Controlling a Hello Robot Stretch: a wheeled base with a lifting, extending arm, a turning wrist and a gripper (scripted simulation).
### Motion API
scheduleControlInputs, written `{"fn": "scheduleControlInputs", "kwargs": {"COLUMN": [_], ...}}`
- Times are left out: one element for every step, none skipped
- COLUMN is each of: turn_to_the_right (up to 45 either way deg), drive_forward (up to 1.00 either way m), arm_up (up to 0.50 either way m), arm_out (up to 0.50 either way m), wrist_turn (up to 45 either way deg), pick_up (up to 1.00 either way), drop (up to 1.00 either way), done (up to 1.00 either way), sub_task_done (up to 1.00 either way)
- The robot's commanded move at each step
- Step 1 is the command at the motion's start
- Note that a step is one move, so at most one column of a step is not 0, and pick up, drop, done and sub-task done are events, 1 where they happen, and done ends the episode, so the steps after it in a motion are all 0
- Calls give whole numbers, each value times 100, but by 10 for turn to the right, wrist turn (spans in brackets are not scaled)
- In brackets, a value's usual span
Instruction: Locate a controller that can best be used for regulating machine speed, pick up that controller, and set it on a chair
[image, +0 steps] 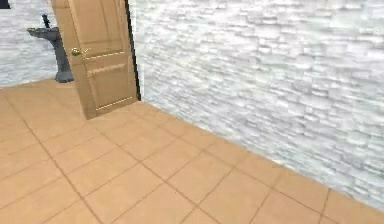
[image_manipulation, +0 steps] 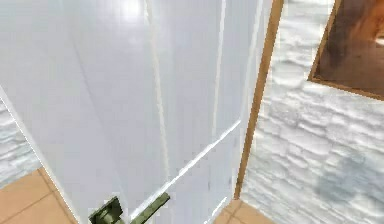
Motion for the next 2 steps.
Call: {"fn": "scheduleControlInputs", "kwargs": {"turn_to_the_right": [0, 390], "drive_forward": [20, 0], "arm_up": [0, 0], "arm_out": [0, 0], "wrist_turn": [0, 0], "pick_up": [0, 0], "drop": [0, 0], "done": [0, 0], "sub_task_done": [0, 0]}}
